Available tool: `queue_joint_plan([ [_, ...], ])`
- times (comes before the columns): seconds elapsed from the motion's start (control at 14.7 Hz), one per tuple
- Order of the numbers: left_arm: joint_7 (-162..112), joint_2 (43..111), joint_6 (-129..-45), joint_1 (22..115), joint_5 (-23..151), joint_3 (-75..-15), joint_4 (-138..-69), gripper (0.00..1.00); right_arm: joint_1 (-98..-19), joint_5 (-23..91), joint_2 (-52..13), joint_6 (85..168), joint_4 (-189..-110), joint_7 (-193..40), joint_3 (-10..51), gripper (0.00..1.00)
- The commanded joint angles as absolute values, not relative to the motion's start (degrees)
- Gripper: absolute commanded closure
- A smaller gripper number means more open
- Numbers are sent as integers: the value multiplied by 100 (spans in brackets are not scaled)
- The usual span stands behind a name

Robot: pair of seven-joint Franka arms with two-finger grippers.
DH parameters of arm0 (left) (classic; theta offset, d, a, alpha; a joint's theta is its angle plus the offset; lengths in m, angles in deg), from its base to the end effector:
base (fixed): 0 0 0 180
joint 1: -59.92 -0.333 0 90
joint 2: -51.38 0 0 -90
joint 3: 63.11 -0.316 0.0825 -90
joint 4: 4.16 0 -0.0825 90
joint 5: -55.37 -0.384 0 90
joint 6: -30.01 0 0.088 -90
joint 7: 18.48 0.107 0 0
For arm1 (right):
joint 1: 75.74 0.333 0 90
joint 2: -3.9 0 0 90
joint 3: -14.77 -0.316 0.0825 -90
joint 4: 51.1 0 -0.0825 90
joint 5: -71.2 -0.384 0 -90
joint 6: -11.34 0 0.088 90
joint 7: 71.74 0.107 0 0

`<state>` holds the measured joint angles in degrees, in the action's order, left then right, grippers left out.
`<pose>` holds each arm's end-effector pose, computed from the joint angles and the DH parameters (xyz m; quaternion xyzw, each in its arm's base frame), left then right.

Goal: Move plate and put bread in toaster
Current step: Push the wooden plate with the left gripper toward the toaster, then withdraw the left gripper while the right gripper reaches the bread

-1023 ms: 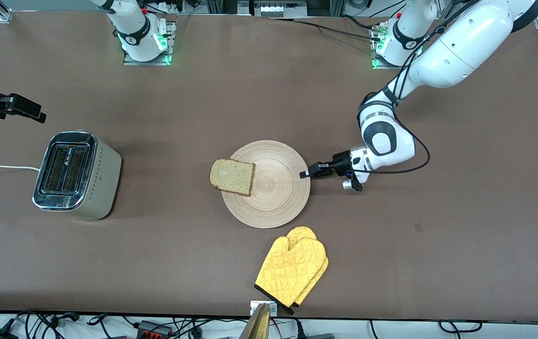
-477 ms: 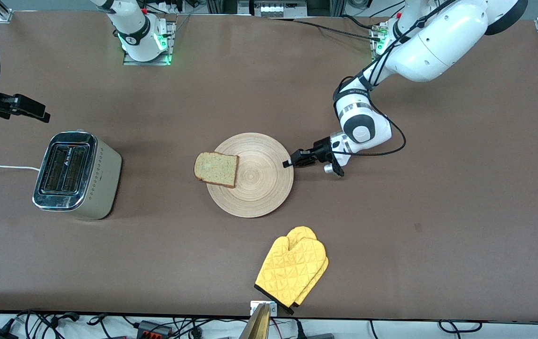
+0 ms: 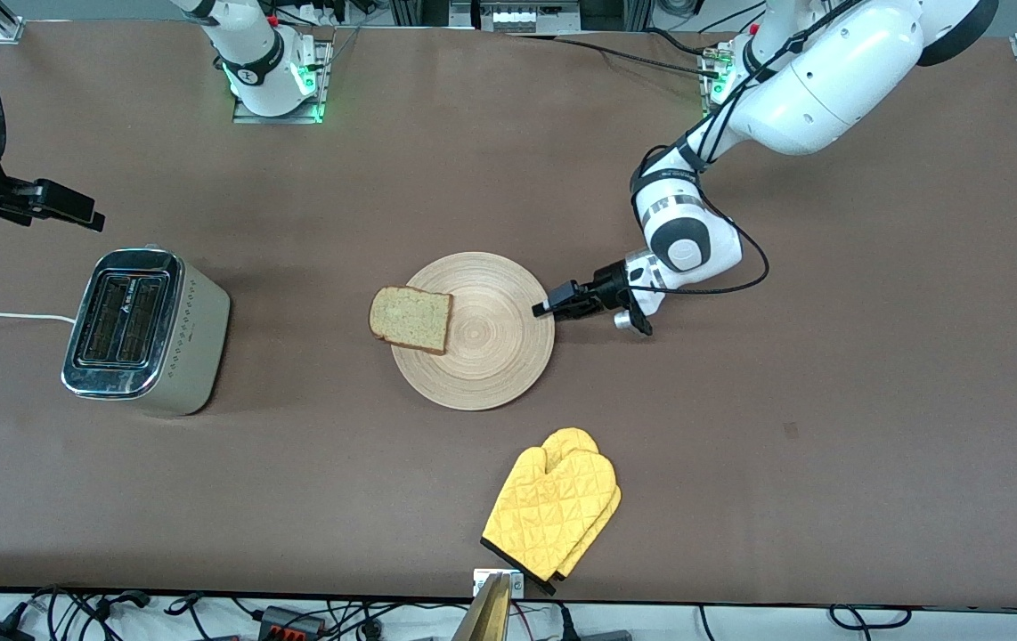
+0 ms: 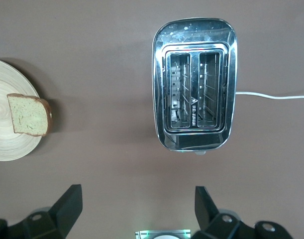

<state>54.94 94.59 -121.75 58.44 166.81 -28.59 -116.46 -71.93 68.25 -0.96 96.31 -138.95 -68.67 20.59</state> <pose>0.5006 -0.3015 0.1254 0.8459 0.1046 0.0838 0.5162 0.5691 -0.0117 0.5876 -0.9965 0.0438 0.0675 0.0208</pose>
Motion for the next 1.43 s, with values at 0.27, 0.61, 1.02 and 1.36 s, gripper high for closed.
queue_joint_plan([
  [0.27, 6000, 9427, -11546, 5053, 14972, -2866, -11640, 0, -7240, 5883, -611, 9669, -13846, -6945, 2058, 0],
  [0.61, 5983, 9620, -9441, 4770, 12758, -3917, -11114, 0, -7187, 5348, -1068, 9756, -13899, -6866, 2049, 0],
  [1.02, 5598, 9752, -6977, 4727, 10164, -5053, -9709, 0, -6934, 4853, -727, 11546, -15504, -6945, 2031, 0],
  [1.36, 4474, 9699, -5509, 4700, 8432, -5274, -8487, 0, -6441, 4844, -270, 12936, -16762, -6937, 2022, 0],
])
